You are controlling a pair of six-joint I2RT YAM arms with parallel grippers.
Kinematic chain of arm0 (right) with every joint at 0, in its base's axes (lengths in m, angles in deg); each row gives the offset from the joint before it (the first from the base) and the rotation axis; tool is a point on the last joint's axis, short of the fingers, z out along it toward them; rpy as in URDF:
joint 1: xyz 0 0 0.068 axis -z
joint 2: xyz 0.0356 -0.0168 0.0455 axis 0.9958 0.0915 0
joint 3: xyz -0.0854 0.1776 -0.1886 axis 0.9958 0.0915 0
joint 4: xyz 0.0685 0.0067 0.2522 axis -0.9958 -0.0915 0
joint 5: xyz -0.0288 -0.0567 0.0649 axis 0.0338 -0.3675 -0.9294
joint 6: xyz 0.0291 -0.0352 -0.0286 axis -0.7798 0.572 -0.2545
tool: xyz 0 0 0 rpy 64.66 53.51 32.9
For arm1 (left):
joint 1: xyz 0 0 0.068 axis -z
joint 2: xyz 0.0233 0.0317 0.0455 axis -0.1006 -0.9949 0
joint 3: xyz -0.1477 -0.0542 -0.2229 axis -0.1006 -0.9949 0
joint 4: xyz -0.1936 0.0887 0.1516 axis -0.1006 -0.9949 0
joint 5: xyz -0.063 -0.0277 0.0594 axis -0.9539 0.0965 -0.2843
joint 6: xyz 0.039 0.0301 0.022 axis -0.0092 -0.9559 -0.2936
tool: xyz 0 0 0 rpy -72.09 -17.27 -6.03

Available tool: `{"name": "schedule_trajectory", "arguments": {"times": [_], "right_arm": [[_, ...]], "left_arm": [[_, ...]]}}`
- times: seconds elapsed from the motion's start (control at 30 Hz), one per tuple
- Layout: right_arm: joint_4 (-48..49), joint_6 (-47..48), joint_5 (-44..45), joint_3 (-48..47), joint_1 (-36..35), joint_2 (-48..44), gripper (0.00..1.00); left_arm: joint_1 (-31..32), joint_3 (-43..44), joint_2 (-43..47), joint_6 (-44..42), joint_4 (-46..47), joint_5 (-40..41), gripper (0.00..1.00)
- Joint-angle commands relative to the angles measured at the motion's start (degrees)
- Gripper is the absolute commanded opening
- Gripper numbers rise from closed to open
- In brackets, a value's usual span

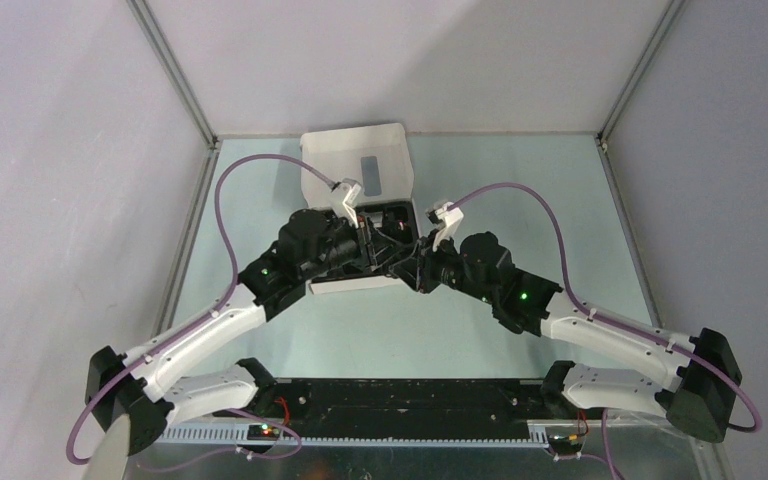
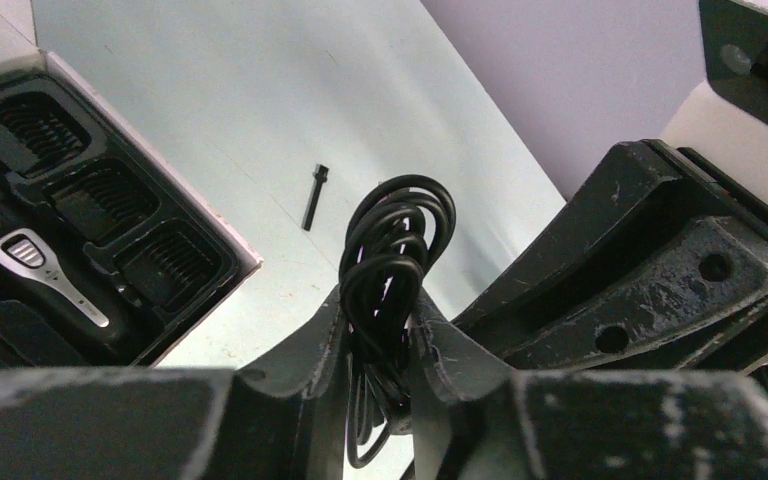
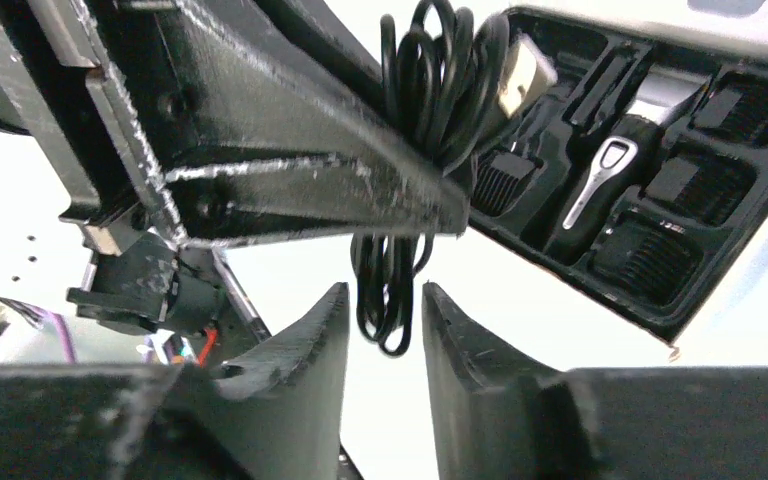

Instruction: Sort the hair-cutting tools

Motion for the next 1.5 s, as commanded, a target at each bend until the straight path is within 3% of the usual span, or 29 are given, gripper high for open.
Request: {"name": "schedule_trajectory", "arguments": {"times": [0.0,0.03,0.17,0.37,0.47,0.53,0.67,0.77,0.83,0.97,1.23,1.47], "right_arm": [[1.3,0.4,2.5,0.4,-0.4,-1.5,0.43],[1.0,0.4,4.0,0.5,-0.4,-2.0,0.52],[-1.2,0.3,8.5,1.7,0.1,-4.3,0.69],[-7.1,0.4,14.2,4.4,2.3,-9.0,0.75],[-8.8,-0.3,16.7,5.7,3.4,-11.6,0.76],[-10.3,-1.2,18.0,6.7,4.9,-13.0,0.77],[-12.8,-3.0,19.0,7.9,7.5,-15.2,0.78],[-14.6,-3.8,19.0,8.5,8.9,-16.8,0.78],[-15.4,-3.7,19.1,8.7,9.4,-17.9,0.78],[-16.7,-3.5,19.7,9.6,9.9,-20.0,0.78],[-17.2,-3.2,19.8,10.9,10.8,-22.3,0.78],[-19.0,-3.3,19.7,10.9,11.3,-23.3,0.79]], "left_arm": [[-0.4,4.6,-1.0,-5.8,-5.5,6.8,0.18],[-0.5,5.9,-1.4,-6.5,-6.4,7.7,0.17],[-0.6,9.4,-3.6,-10.5,-11.2,14.7,0.15],[-3.2,17.7,-12.3,-20.1,-20.5,30.1,0.11],[-7.3,22.7,-17.3,-16.0,-27.1,32.6,0.09],[-10.6,25.4,-20.4,-8.8,-29.3,32.4,0.09],[-14.6,26.4,-25.1,-0.2,-29.5,31.9,0.09],[-16.3,27.3,-29.1,1.4,-29.1,32.4,0.09],[-16.8,28.9,-31.9,-1.5,-29.0,32.9,0.08],[-16.8,32.8,-37.2,-16.4,-29.1,32.4,0.01],[-16.8,33.0,-41.5,-44.0,-26.4,32.4,0.00],[-16.7,30.2,-43.7,-55.5,-25.1,24.5,0.00]]}}
